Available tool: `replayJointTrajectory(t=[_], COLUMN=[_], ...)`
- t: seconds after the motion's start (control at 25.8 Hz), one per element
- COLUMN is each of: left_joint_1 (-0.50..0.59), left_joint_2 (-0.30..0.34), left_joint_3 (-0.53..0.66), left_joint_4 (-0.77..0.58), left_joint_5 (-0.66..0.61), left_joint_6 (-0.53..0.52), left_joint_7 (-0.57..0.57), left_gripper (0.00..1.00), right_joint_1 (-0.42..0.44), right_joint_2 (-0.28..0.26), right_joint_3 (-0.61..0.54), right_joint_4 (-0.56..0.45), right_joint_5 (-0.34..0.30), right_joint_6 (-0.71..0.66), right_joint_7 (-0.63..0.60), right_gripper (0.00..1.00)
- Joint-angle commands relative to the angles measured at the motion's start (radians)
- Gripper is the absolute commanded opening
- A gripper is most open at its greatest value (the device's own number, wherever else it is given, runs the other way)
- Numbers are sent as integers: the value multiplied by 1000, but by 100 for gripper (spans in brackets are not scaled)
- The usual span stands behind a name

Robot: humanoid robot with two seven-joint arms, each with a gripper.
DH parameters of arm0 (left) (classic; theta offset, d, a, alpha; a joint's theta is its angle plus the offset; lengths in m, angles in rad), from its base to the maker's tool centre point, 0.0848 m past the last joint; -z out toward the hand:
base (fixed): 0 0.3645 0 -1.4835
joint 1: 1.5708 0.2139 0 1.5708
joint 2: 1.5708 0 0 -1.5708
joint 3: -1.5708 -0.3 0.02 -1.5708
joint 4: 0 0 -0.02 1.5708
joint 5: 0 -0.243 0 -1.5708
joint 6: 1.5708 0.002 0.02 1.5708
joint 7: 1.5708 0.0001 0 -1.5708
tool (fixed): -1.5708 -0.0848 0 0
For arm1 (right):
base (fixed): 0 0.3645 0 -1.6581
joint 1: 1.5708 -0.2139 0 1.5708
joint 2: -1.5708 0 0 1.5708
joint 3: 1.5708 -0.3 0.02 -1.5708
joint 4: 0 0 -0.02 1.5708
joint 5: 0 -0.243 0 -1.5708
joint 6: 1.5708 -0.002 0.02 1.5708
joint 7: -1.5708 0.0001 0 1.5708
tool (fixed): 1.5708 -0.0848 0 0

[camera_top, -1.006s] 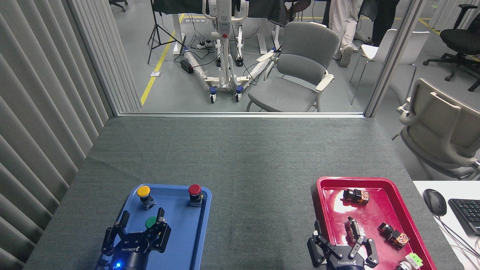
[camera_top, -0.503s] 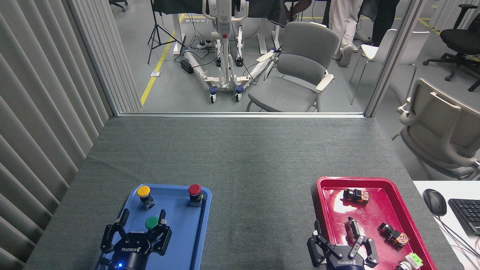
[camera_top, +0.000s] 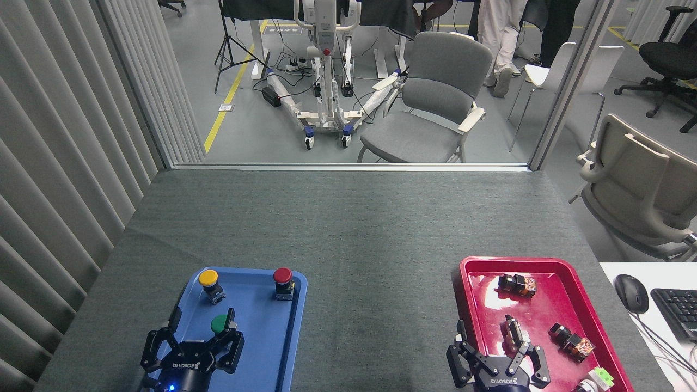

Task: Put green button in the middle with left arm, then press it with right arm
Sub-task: 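Lower the left gripper over the green button on the blue tray, then close the left gripper on the green button and lift it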

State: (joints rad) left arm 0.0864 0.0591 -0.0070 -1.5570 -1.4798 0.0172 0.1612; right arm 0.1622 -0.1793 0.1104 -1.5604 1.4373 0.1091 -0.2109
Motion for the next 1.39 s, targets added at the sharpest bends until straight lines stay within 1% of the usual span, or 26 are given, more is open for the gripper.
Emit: replayJointTrajectory(t=[0.0, 0.15, 0.7, 0.89, 1.01, 1.16, 1.28, 1.35], left_joint_1=[4, 4, 21, 30, 32, 27, -20, -24], left_joint_2=[-2, -12, -12, -13, -15, -51, -111, -130], left_joint_3=[1, 1, -1, -4, -10, -14, -16, -16], left_joint_4=[2, -1, -9, -6, -3, 37, 61, 55], left_joint_5=[1, 1, 1, 1, 7, 13, 33, 33], left_joint_6=[3, 4, 38, 95, 159, 234, 224, 236], left_joint_7=[-23, -52, -39, -37, -31, -25, -45, -39], left_gripper=[100, 100, 100, 100, 100, 100, 100, 100], right_joint_1=[0, 0, 5, 5, 5, 5, 3, 3], right_joint_2=[0, 1, -5, -6, -5, -5, -5, -5], right_joint_3=[0, 0, 2, 3, 2, 5, 15, 17], right_joint_4=[-3, -3, -9, -9, -9, -9, -9, -9], right_joint_5=[0, 0, 0, 0, 0, 0, 0, 0], right_joint_6=[-2, -2, -2, -2, -2, -2, 0, 0], right_joint_7=[-2, -1, -2, -2, -2, -2, -2, -2], right_gripper=[99, 99, 99, 99, 99, 99, 99, 99])
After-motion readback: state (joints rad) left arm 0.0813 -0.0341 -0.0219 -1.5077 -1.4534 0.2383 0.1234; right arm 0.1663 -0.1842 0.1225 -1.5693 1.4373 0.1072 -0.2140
